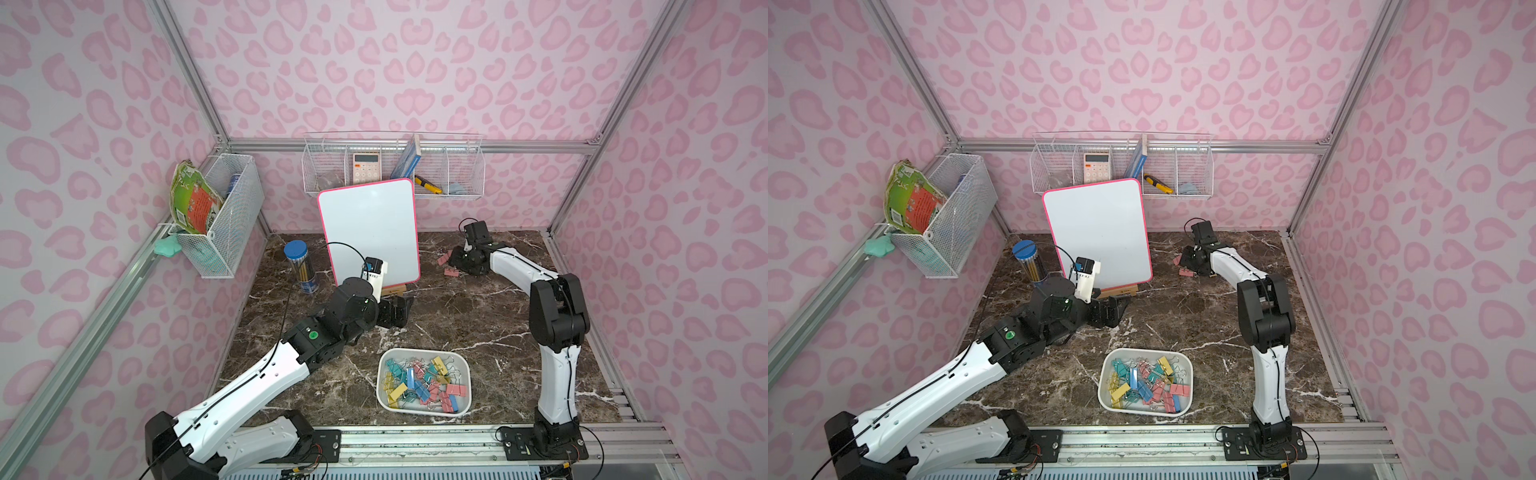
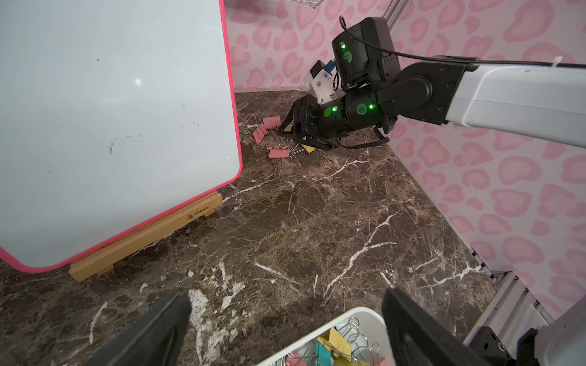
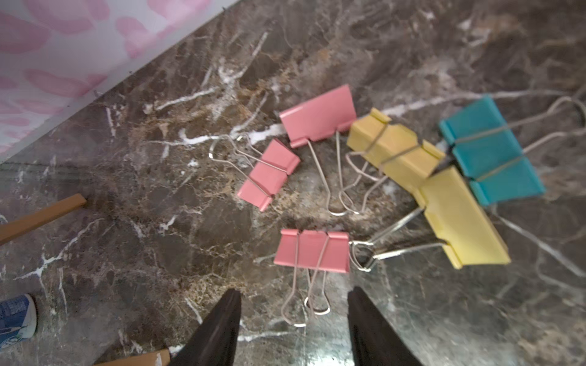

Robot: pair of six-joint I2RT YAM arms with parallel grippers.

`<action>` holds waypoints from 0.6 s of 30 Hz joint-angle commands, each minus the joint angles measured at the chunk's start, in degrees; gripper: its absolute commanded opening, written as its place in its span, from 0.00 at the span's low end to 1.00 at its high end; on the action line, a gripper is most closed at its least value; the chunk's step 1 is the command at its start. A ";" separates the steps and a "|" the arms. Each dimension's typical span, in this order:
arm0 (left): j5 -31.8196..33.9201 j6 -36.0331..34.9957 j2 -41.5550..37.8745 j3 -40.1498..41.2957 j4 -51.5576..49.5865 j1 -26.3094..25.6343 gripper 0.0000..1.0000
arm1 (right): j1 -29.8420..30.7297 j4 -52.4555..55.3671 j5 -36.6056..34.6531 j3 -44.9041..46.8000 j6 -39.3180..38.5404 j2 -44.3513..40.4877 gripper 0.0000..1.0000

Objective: Put the binder clips in the storage box
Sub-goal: Pick up the binder clip at the center of the board.

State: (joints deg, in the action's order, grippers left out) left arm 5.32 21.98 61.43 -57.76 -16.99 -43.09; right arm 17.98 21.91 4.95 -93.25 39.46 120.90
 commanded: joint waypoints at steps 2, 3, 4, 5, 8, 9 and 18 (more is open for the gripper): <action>0.21 -0.28 -0.86 0.23 0.47 0.02 0.99 | -0.17 -5.70 1.34 4.89 4.24 -1.88 0.56; 0.21 -0.22 -0.93 0.32 0.38 0.02 0.99 | -0.35 -7.08 2.71 5.51 4.56 -1.94 0.55; 0.21 -0.27 -0.96 0.36 0.37 0.02 0.99 | -0.33 -7.32 3.62 5.46 4.91 -1.73 0.55; 0.21 -0.27 -0.94 0.30 0.28 0.03 0.99 | -0.25 -7.40 4.36 5.13 5.14 -1.36 0.54; 0.30 -0.28 -0.97 0.11 0.07 0.02 0.99 | -0.24 -9.00 5.50 5.10 6.27 -0.69 0.54; 0.39 -0.28 -1.02 0.01 -0.05 0.03 0.99 | -0.33 -9.42 6.10 4.91 6.76 -0.45 0.54; 0.65 -0.18 -0.99 0.28 -0.03 0.03 0.99 | -0.13 -10.48 6.28 5.83 8.78 0.43 0.47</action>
State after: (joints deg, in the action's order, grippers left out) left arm 5.48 22.00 60.64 -57.49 -17.06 -43.09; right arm 17.89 12.97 11.00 -88.14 46.89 121.43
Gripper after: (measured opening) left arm 0.992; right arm 0.491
